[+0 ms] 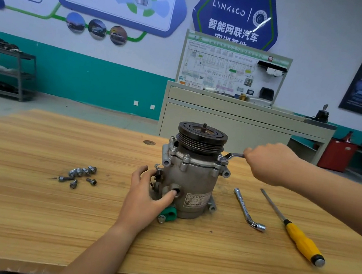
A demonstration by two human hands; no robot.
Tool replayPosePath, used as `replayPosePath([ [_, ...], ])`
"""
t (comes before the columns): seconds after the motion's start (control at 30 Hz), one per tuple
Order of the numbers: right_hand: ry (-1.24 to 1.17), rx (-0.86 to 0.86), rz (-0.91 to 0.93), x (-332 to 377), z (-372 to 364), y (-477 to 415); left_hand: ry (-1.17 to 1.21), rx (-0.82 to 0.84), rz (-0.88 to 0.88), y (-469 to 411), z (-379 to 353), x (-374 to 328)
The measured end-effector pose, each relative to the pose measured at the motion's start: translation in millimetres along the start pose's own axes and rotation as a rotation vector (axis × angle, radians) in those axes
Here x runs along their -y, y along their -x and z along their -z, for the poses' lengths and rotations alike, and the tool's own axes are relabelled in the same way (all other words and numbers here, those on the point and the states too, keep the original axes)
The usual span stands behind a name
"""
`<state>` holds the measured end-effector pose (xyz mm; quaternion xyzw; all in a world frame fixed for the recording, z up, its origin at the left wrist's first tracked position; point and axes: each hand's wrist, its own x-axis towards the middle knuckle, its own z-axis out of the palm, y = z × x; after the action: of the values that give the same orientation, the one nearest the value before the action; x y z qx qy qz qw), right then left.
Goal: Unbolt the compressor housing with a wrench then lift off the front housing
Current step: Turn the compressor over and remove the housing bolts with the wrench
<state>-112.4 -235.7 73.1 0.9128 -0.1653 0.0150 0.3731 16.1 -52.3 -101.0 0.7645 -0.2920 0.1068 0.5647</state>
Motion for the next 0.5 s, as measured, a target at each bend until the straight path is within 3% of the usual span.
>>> replayPosePath([
  [0.3,-0.192,-0.131,-0.019,15.0,-18.3,-36.7,0.001,0.01,-0.023,-1.0,-0.9,1.8],
  [0.5,-0.645,-0.291,-0.197,-0.5,-23.8,6.4,-0.001,0.012,-0.023,-2.9,-2.6,4.3],
])
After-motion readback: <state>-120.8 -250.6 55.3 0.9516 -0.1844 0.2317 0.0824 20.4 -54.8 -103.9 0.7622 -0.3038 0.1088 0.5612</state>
